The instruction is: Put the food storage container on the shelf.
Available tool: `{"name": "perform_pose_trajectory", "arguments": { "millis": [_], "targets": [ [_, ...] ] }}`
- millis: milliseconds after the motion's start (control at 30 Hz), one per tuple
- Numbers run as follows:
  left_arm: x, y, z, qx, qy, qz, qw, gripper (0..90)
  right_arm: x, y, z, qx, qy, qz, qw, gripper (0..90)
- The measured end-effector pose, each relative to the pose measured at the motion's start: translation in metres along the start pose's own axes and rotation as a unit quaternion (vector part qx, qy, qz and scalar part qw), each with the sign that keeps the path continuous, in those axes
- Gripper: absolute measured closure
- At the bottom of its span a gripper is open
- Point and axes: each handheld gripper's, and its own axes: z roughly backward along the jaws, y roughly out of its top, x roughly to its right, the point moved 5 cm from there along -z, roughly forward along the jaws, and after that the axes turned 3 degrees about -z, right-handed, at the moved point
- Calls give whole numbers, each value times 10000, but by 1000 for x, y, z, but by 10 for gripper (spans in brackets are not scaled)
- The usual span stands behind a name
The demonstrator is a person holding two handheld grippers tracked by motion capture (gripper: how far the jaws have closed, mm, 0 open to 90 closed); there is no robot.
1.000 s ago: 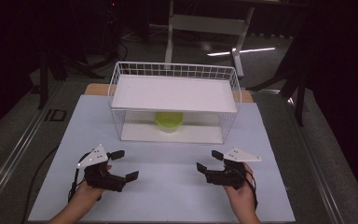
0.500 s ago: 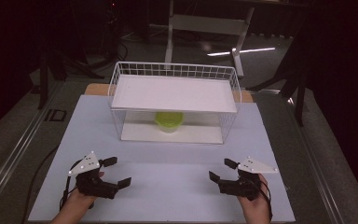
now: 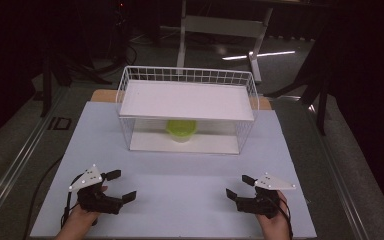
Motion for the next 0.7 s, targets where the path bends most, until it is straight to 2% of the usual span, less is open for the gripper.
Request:
{"name": "perform_pose_trajectory", "arguments": {
  "millis": [100, 200, 300, 433, 567, 700],
  "targets": [
    [1, -3, -2, -80, 56, -136, 9999, 14, 1, -1, -1, -4, 1, -4, 10000, 195],
    [4, -2, -4, -27, -22, -104, 9999, 14, 2, -2, -3, -24, 12, -11, 10000, 189],
    [7, -2, -7, -69, -10, -230, 9997, 14, 1, -1, -5, -32, -7, 30, 10000, 185],
    [7, -3, -6, -69, -51, -213, 9997, 14, 3, -1, -6, -32, -104, 58, 9999, 185],
    [5, -1, -4, 14, -31, -127, 9999, 14, 6, -2, -6, -18, -109, -17, 9999, 185],
    [4, -1, -4, 14, -18, -137, 9999, 13, 7, -4, -7, -44, -104, -68, 9999, 185]
  ]
}}
